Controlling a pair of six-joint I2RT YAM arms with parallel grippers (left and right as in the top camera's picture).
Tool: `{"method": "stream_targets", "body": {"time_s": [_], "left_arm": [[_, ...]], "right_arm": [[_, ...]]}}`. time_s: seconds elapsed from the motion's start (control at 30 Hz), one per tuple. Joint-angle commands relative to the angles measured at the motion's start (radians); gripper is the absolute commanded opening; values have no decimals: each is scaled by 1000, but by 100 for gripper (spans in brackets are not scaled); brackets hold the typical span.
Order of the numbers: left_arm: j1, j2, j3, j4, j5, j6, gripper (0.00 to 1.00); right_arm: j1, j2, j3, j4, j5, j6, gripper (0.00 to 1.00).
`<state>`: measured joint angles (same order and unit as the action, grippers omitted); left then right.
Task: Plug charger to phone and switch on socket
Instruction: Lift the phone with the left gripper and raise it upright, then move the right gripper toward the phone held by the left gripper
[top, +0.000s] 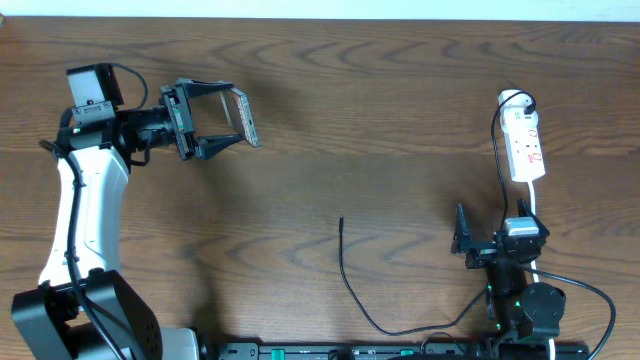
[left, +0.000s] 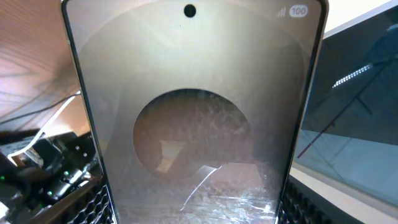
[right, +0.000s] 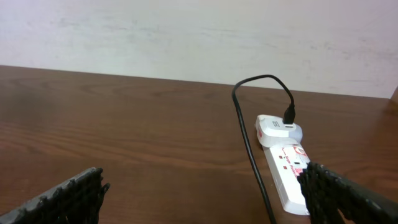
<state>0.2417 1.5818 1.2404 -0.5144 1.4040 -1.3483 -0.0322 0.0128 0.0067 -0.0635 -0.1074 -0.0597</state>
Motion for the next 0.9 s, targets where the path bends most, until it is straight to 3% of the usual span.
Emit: {"method": "stream_targets", "body": {"time_s": [0.0, 0.17, 0.37, 0.57, 0.7, 0.87], "left_arm": [[4, -18, 28, 8, -3, 50, 7], [4, -18, 28, 8, -43, 54, 8], [4, -18, 28, 8, -73, 107, 7], [-16, -18, 27, 8, -120, 111, 7], [-34, -18, 27, 8, -166, 110, 7], [-59, -18, 27, 8, -232, 110, 7]], "right_arm": [[13, -6, -1, -3, 2, -8, 99], [13, -6, -1, 3, -13, 5, 99], [13, -6, 6, 35, -146, 332, 99], [14, 26, 127, 0, -199, 381, 99], [13, 167, 310, -86, -243, 381, 99], [14, 504, 591, -237, -474, 423, 99]]}}
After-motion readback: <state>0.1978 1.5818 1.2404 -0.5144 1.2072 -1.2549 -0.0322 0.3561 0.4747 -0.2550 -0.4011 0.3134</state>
